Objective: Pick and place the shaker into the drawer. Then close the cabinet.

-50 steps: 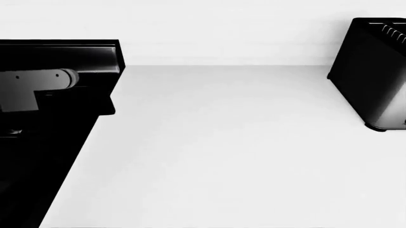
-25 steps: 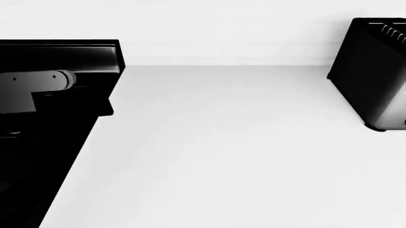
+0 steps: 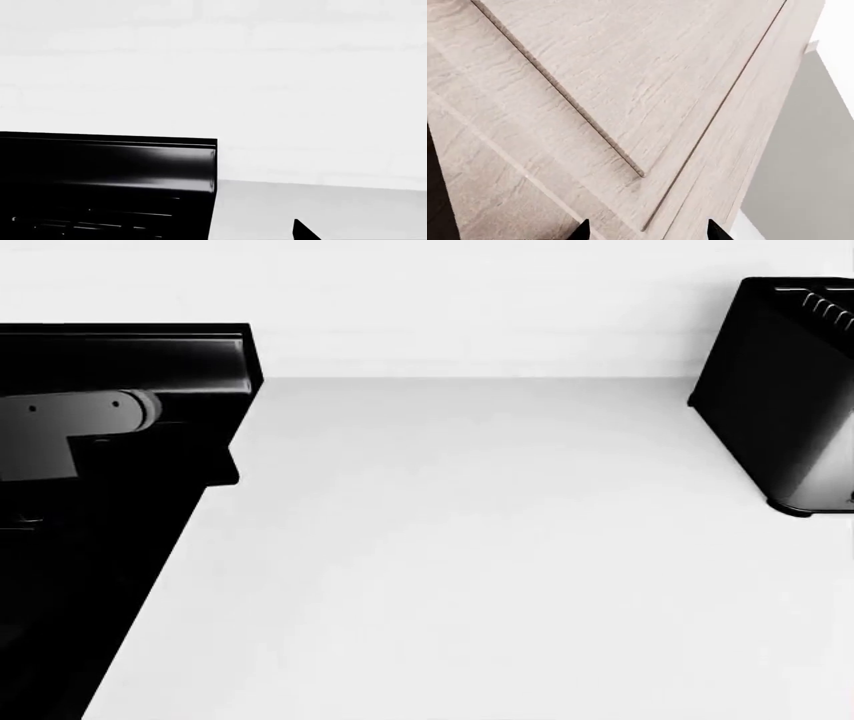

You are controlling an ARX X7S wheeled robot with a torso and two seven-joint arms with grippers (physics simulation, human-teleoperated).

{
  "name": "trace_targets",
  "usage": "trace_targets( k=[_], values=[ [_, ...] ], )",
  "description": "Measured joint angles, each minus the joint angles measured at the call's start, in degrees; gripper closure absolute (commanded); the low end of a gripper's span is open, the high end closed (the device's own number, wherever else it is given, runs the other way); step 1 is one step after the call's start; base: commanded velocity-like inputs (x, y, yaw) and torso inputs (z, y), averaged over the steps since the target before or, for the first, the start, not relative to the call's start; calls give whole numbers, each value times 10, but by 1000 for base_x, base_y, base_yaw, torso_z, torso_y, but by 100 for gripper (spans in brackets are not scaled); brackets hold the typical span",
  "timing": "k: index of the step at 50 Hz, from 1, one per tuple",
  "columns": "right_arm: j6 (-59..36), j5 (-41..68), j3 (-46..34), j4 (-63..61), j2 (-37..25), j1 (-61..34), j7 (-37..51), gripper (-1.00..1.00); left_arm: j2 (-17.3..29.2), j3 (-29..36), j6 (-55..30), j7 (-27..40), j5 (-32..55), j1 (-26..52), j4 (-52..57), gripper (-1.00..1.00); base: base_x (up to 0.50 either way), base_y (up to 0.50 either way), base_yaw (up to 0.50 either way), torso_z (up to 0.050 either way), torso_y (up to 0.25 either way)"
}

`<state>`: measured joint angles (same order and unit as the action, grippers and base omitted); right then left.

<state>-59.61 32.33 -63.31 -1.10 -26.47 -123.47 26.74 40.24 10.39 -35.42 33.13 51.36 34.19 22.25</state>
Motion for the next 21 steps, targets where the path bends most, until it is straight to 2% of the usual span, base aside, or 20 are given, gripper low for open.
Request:
trace_targets(
  k=[11, 21],
  values=[
    [-7, -52, -41, -6, 13, 7, 9, -100, 1, 0, 0, 1, 1, -1, 2, -100, 20, 7, 18, 6, -14],
    [-6, -3, 7, 0, 8, 8, 8, -100, 0, 1, 2, 0, -2, -2, -2, -100, 13, 4, 13, 4, -12]
  ],
)
